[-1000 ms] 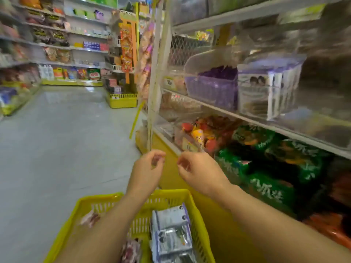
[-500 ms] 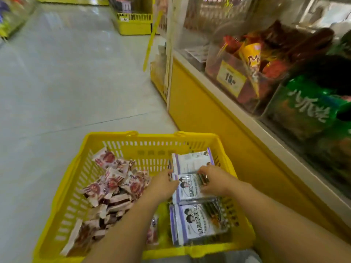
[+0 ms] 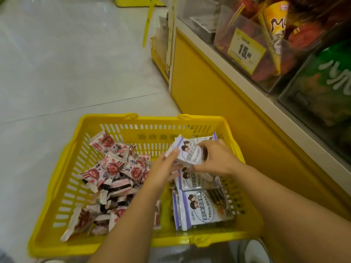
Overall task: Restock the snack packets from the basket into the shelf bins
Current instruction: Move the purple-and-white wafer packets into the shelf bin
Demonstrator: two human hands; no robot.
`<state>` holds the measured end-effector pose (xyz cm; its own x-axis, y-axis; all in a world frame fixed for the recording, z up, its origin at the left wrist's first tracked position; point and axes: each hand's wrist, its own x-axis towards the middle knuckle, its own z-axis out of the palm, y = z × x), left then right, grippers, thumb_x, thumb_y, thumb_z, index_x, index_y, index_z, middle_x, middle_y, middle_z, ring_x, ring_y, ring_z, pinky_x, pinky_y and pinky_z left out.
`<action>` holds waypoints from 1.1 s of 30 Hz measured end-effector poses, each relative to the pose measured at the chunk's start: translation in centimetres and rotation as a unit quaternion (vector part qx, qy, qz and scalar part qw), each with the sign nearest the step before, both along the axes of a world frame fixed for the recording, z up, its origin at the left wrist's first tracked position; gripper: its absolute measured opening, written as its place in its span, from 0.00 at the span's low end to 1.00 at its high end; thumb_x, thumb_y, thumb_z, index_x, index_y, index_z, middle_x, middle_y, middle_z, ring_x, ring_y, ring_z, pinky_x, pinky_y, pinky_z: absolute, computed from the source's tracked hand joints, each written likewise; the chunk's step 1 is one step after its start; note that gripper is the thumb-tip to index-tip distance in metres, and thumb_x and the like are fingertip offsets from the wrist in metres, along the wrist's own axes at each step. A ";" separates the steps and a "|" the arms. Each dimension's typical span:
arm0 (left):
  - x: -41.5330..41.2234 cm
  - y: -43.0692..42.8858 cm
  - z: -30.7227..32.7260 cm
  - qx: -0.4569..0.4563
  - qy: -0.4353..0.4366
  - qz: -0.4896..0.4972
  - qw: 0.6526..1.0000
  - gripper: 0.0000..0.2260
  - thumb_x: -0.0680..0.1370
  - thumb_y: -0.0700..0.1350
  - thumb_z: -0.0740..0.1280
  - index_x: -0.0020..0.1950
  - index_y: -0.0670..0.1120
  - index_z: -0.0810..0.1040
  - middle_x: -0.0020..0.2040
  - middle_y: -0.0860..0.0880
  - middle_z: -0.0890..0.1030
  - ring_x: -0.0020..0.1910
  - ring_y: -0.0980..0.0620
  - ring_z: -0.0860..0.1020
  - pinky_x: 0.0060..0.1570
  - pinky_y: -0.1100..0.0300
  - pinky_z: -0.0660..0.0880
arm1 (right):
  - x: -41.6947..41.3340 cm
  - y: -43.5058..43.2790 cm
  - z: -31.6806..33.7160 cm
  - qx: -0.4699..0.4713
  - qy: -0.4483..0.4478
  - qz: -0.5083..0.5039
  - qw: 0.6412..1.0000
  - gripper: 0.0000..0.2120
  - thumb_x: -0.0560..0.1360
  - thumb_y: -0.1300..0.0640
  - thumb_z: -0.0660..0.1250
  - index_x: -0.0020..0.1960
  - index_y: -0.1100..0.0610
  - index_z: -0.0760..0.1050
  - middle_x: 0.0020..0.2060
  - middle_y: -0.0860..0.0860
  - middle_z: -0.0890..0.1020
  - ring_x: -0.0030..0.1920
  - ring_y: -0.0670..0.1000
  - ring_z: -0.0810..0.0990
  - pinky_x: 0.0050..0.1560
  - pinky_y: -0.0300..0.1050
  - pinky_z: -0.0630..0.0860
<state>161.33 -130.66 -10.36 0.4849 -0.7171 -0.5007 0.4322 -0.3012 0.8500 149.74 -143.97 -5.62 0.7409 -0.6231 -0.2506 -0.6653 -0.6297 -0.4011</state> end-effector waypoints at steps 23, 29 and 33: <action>3.0 2.9 0.6 0.060 -0.108 0.087 0.989 0.17 0.80 0.46 0.64 0.67 0.49 0.67 0.64 0.49 0.75 0.50 0.51 0.76 0.48 0.54 0.71 | -1.8 2.4 0.4 0.160 0.272 0.086 0.945 0.16 0.70 0.48 0.73 0.53 0.56 0.78 0.50 0.52 0.82 0.51 0.55 0.82 0.52 0.50 0.80; 3.1 2.5 1.3 0.031 -0.005 0.065 0.997 0.39 0.72 0.70 0.60 0.77 0.52 0.57 0.73 0.48 0.68 0.69 0.42 0.70 0.66 0.38 0.67 | 0.2 -0.3 5.3 0.243 -0.101 -0.081 0.961 0.10 0.77 0.51 0.67 0.48 0.58 0.79 0.42 0.53 0.85 0.41 0.53 0.84 0.35 0.38 0.80; 2.3 2.2 1.8 -0.009 0.003 -0.002 1.000 0.47 0.63 0.74 0.67 0.77 0.57 0.57 0.75 0.50 0.64 0.69 0.43 0.69 0.68 0.39 0.64 | 2.0 1.8 4.0 0.307 -0.162 -0.087 0.934 0.10 0.80 0.50 0.61 0.50 0.53 0.79 0.43 0.47 0.84 0.43 0.47 0.84 0.45 0.42 0.81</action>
